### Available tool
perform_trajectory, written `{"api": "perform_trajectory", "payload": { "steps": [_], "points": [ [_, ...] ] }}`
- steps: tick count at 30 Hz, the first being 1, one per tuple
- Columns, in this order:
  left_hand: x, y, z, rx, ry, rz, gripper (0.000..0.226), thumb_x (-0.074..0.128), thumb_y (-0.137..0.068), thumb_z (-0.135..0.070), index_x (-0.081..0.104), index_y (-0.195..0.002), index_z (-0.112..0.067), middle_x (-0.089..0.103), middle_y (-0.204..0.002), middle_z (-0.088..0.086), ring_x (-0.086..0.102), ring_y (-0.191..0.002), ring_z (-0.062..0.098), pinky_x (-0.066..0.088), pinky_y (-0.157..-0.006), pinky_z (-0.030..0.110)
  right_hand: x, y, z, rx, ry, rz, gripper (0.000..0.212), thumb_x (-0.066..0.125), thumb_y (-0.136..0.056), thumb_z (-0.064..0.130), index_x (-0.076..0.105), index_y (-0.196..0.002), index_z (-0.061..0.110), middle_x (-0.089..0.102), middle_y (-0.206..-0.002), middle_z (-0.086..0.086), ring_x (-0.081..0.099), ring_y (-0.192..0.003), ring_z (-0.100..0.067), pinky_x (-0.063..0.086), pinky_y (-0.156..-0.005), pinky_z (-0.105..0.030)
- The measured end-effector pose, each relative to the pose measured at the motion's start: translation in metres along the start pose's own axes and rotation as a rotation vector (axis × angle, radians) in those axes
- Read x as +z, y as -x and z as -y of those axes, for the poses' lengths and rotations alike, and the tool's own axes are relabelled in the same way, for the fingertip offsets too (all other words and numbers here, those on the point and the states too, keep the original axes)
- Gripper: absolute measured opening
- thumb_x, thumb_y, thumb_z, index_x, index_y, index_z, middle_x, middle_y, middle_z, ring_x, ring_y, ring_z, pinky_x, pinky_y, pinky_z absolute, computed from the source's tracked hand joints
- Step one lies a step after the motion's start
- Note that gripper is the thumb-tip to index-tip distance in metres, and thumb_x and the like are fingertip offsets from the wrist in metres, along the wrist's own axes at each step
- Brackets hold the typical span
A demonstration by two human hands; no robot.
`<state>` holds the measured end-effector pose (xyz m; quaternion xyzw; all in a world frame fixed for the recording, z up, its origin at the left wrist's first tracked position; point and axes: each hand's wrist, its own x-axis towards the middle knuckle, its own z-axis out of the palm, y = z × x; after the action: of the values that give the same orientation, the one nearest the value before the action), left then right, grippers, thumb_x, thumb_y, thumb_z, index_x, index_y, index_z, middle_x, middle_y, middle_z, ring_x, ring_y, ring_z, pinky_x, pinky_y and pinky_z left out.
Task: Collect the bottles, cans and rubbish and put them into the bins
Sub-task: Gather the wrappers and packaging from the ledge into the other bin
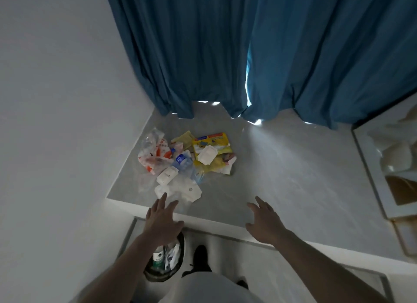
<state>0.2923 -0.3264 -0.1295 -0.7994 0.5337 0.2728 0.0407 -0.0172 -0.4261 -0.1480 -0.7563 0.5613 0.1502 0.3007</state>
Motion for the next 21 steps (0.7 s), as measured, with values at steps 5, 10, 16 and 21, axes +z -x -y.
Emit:
{"api": "perform_trajectory", "payload": {
  "steps": [5, 10, 16, 21],
  "points": [
    [-0.016, -0.04, 0.016, -0.082, 0.023, 0.017, 0.078, 0.061, -0.089, -0.051, 0.027, -0.158, -0.036, -0.001, -0.17, 0.003, 0.007, -0.155, 0.029, 0.016, -0.125, 0.045, -0.016, -0.035, 0.011, -0.042, -0.016, 0.005, 0.074, 0.058, -0.094, 0.044, 0.024, -0.158, 0.029, 0.002, -0.17, -0.001, 0.013, -0.154, -0.028, 0.027, -0.121, -0.044],
    [-0.033, -0.099, 0.021, -0.109, 0.066, 0.075, 0.076, 0.061, -0.089, -0.05, 0.03, -0.157, -0.036, 0.001, -0.17, 0.004, 0.011, -0.155, 0.03, 0.021, -0.124, 0.047, -0.031, -0.08, 0.022, -0.014, -0.002, 0.039, 0.074, 0.057, -0.094, 0.045, 0.023, -0.158, 0.029, 0.001, -0.169, -0.001, 0.012, -0.154, -0.029, 0.027, -0.121, -0.044],
    [-0.038, -0.179, 0.021, -0.112, 0.126, 0.189, 0.063, 0.057, -0.092, -0.045, 0.038, -0.151, -0.039, 0.006, -0.17, -0.001, 0.016, -0.153, 0.031, 0.027, -0.12, 0.048, -0.035, -0.148, 0.042, 0.04, -0.032, 0.067, 0.071, 0.057, -0.097, 0.044, 0.023, -0.158, 0.028, 0.0, -0.169, 0.001, 0.013, -0.154, -0.027, 0.03, -0.12, -0.044],
    [-0.03, -0.235, 0.027, -0.124, 0.092, 0.306, 0.06, 0.055, -0.093, -0.041, 0.039, -0.151, -0.038, 0.008, -0.169, 0.0, 0.021, -0.15, 0.032, 0.033, -0.118, 0.044, -0.03, -0.197, 0.055, 0.084, -0.062, 0.101, 0.071, 0.058, -0.096, 0.04, 0.025, -0.158, 0.028, 0.005, -0.169, 0.001, 0.017, -0.153, -0.028, 0.033, -0.119, -0.044]
  ]
}}
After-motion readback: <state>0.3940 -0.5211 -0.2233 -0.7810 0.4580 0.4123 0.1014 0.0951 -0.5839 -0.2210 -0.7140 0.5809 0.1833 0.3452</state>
